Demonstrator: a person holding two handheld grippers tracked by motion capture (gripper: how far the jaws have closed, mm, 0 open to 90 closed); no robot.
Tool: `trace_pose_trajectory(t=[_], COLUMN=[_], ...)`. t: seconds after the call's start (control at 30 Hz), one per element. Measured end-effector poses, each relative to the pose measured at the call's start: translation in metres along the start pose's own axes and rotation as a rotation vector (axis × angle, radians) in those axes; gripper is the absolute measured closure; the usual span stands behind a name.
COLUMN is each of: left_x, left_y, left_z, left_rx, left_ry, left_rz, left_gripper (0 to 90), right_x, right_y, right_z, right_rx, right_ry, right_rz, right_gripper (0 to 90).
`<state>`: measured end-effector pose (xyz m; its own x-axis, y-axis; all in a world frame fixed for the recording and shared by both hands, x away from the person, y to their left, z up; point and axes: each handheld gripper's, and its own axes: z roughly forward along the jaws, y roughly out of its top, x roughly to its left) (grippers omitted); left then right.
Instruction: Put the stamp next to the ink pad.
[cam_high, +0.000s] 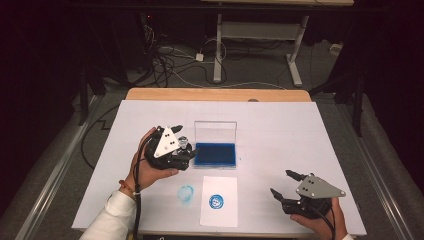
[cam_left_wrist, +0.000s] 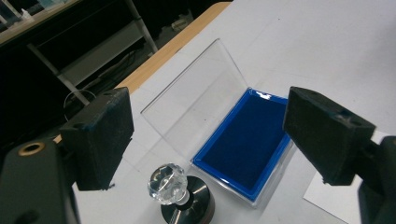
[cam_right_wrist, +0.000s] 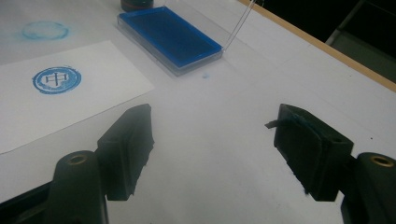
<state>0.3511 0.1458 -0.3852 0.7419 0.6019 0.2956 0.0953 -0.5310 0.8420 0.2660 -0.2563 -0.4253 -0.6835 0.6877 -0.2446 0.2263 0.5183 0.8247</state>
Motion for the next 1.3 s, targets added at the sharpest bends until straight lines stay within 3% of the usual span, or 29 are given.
trace_pose_trajectory(t=[0.6, 1.0, 1.3], left_x=[-0.017, -0.030, -0.034], left_y=[-0.005, -0.014, -0.025], left_z=[-0.015, -0.022, -0.028], left_rx=[-0.033, -0.019, 0.001], left_ry=[-0.012, 0.001, 0.009], left_rz=[0.045, 0.087, 0.095], left_gripper=[16.0, 16.0, 16.0], right_x=[-0.002, -0.003, -0.003], right_y=[0.001, 0.002, 0.002], right_z=[-0.003, -0.005, -0.006], right_rx=[-0.020, -0.025, -0.028], right_ry=[-0.010, -0.021, -0.023], right_rz=[0.000, -0.004, -0.004], right_gripper=[28.3, 28.2, 28.2])
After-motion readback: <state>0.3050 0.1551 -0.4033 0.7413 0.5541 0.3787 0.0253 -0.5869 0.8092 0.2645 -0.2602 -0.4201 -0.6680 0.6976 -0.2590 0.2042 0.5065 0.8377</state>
